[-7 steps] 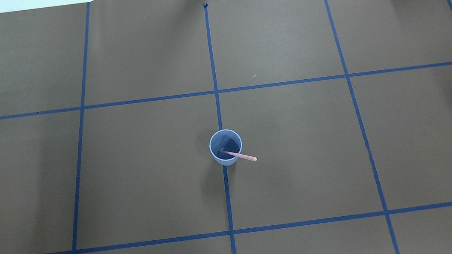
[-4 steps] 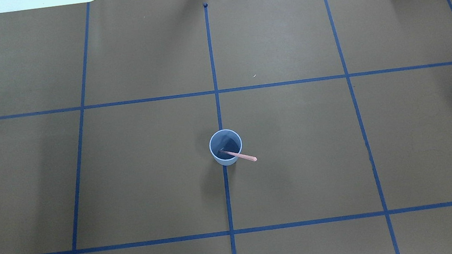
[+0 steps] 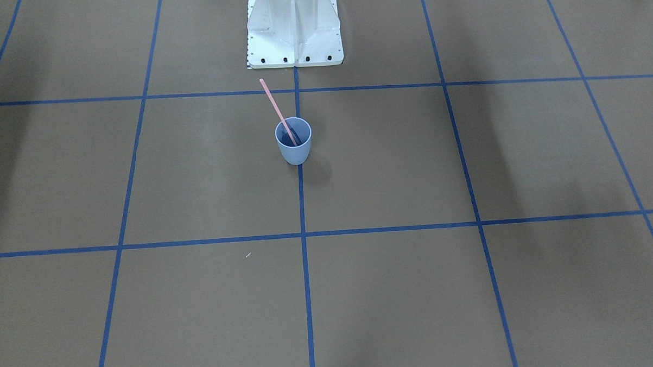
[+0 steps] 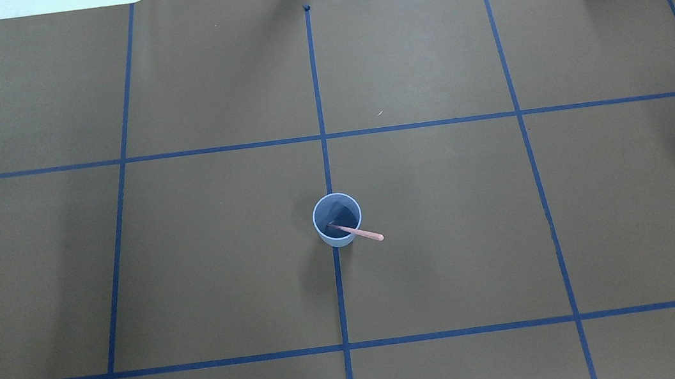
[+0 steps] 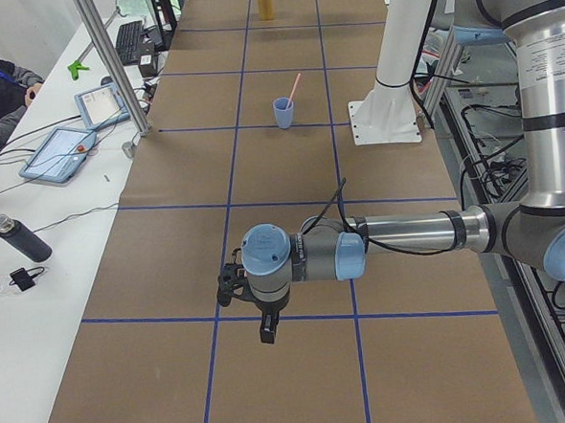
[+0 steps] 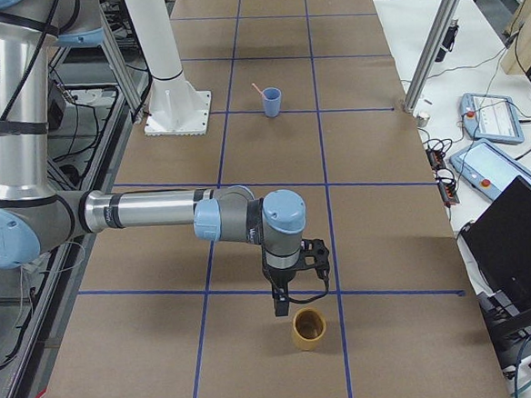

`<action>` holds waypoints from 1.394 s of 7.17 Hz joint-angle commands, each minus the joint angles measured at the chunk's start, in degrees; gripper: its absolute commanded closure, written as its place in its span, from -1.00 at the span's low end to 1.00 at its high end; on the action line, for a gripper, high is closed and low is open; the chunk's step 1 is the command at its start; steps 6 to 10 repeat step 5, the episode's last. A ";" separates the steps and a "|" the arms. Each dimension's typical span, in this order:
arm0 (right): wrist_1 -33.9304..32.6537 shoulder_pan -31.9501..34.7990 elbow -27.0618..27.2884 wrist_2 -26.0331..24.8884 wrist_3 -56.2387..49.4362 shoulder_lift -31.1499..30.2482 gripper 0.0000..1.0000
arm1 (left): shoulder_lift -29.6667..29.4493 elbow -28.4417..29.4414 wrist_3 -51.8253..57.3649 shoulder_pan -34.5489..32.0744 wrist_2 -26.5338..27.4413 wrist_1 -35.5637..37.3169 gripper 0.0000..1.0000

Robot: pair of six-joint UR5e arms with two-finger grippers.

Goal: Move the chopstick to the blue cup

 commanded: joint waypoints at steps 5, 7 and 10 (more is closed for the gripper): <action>0.00 0.00 -0.14 0.08 0.01 0.00 -1.00 | 0.00 -0.18 0.09 -0.61 0.00 0.01 -0.97; 0.00 0.00 -0.14 0.08 0.01 0.00 -1.00 | 0.00 -0.18 0.09 -0.61 0.00 0.01 -0.97; 0.00 0.00 -0.14 0.08 0.01 0.00 -1.00 | 0.00 -0.18 0.09 -0.61 0.00 0.01 -0.97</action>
